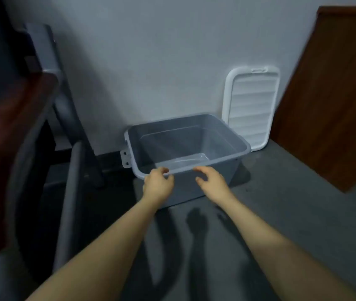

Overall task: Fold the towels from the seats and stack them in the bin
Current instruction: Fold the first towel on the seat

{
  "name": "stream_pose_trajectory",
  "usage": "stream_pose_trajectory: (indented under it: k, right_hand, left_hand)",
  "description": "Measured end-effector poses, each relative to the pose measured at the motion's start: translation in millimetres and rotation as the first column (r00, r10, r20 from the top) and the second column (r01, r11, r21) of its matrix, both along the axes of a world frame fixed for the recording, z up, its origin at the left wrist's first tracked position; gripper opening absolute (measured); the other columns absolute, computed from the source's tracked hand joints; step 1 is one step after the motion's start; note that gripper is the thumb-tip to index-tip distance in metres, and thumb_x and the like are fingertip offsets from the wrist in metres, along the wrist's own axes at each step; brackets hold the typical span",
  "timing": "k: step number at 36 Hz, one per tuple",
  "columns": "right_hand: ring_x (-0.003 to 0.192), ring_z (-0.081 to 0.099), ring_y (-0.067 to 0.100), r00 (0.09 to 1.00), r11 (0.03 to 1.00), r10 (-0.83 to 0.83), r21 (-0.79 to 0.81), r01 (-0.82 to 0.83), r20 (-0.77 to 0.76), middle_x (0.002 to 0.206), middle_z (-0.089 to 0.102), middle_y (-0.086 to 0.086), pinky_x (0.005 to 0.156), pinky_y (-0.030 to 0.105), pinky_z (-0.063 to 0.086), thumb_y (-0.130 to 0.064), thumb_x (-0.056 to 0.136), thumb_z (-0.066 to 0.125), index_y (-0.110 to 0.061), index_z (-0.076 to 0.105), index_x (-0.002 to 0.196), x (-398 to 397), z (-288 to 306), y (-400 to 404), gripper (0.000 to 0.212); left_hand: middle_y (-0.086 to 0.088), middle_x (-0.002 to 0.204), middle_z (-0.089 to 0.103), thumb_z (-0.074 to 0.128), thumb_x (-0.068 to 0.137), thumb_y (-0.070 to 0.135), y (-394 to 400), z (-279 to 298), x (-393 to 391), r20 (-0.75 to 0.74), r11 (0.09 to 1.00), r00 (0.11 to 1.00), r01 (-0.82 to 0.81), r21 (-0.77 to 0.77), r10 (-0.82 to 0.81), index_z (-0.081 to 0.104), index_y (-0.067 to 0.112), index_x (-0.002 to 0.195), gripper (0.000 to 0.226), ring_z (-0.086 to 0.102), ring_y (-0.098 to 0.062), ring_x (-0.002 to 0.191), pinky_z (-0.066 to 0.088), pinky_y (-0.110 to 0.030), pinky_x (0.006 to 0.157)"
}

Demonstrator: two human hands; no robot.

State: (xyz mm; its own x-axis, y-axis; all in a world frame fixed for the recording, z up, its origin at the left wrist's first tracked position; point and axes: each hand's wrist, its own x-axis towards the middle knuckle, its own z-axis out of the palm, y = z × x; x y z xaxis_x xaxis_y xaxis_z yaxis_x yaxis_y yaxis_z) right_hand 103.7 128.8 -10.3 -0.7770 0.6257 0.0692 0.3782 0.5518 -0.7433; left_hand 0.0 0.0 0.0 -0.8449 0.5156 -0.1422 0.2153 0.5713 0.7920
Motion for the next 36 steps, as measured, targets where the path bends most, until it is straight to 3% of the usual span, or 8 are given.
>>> stream_pose_trajectory:
  k: [8,11,14,17,21,26,31,36]
  right_hand:
    - [0.144,0.020,0.018,0.968,0.983,0.043,0.165,-0.086,0.248,0.158,0.020,-0.005,0.113,0.038,0.018,-0.024,0.097,0.048,-0.031,0.035,0.145,-51,-24,23,0.050]
    - [0.147,0.010,0.019,0.937,0.968,0.048,0.215,-0.129,0.346,0.161,0.007,-0.005,0.115,0.038,0.012,-0.024,0.099,0.043,-0.034,0.025,0.148,-73,-38,37,0.053]
    - [0.148,0.000,0.019,0.882,0.947,0.045,0.260,-0.186,0.469,0.161,0.001,-0.006,0.117,0.038,0.003,-0.026,0.100,0.039,-0.035,0.019,0.150,-84,-54,46,0.054]
    - [0.147,0.006,0.017,0.899,0.922,0.011,0.344,-0.179,0.439,0.158,0.018,-0.005,0.116,0.041,-0.002,-0.023,0.099,0.043,-0.032,0.031,0.145,-89,-73,50,0.049]
    - [0.128,0.040,0.018,0.965,0.840,-0.045,0.532,-0.104,0.259,0.129,0.052,-0.001,0.112,0.030,0.009,-0.023,0.095,0.050,-0.025,0.051,0.129,-86,-87,47,0.034]
    - [0.115,0.047,0.021,0.966,0.795,-0.039,0.593,-0.126,0.257,0.114,0.055,0.000,0.101,0.024,0.024,-0.027,0.093,0.053,-0.022,0.056,0.121,-60,-92,41,0.028]
    - [0.114,0.048,0.021,0.967,0.807,-0.024,0.576,-0.130,0.253,0.116,0.056,0.000,0.097,0.025,0.027,-0.028,0.093,0.054,-0.023,0.057,0.122,-30,-84,30,0.030]
    - [0.112,0.049,0.021,0.960,0.817,-0.011,0.556,-0.153,0.281,0.112,0.057,-0.001,0.095,0.028,0.029,-0.031,0.092,0.056,-0.024,0.061,0.117,9,-78,9,0.026]
  left_hand:
    - [0.001,0.149,0.036,0.046,0.097,0.032,21,-35,-24,-0.172,0.981,0.981,0.054,-0.186,-0.087,0.041,0.019,0.141,0.045,0.026,-0.023,0.139,0.023,-0.039,0.111]
    - [0.002,0.156,0.022,0.042,0.099,0.033,38,-48,-38,-0.201,0.961,0.967,0.102,-0.256,-0.157,0.033,0.021,0.146,0.049,0.011,-0.023,0.145,0.013,-0.041,0.115]
    - [0.003,0.156,0.023,0.041,0.099,0.033,46,-66,-49,-0.226,0.940,0.953,0.122,-0.317,-0.200,0.031,0.022,0.146,0.049,0.007,-0.023,0.146,0.006,-0.040,0.116]
    - [0.000,0.148,0.035,0.041,0.099,0.032,51,-83,-57,-0.300,0.933,0.928,0.113,-0.343,-0.222,0.033,0.023,0.144,0.047,0.020,-0.025,0.141,0.001,-0.041,0.117]
    - [-0.001,0.129,0.045,0.045,0.098,0.029,51,-91,-55,-0.318,0.964,0.931,0.099,-0.248,-0.177,0.048,0.022,0.129,0.032,0.033,-0.029,0.127,-0.002,-0.040,0.116]
    - [0.003,0.114,0.051,0.047,0.097,0.029,42,-101,-39,-0.385,0.978,0.906,0.123,-0.166,-0.179,0.055,0.021,0.115,0.021,0.039,-0.023,0.113,0.015,-0.030,0.102]
    - [0.005,0.113,0.051,0.048,0.097,0.030,29,-95,-12,-0.388,0.977,0.902,0.140,-0.159,-0.193,0.056,0.021,0.115,0.021,0.039,-0.020,0.109,0.015,-0.025,0.083]
    - [0.004,0.114,0.051,0.052,0.095,0.033,8,-88,15,-0.323,0.957,0.910,0.201,-0.207,-0.261,0.057,0.022,0.114,0.023,0.042,-0.020,0.111,0.020,-0.028,0.092]
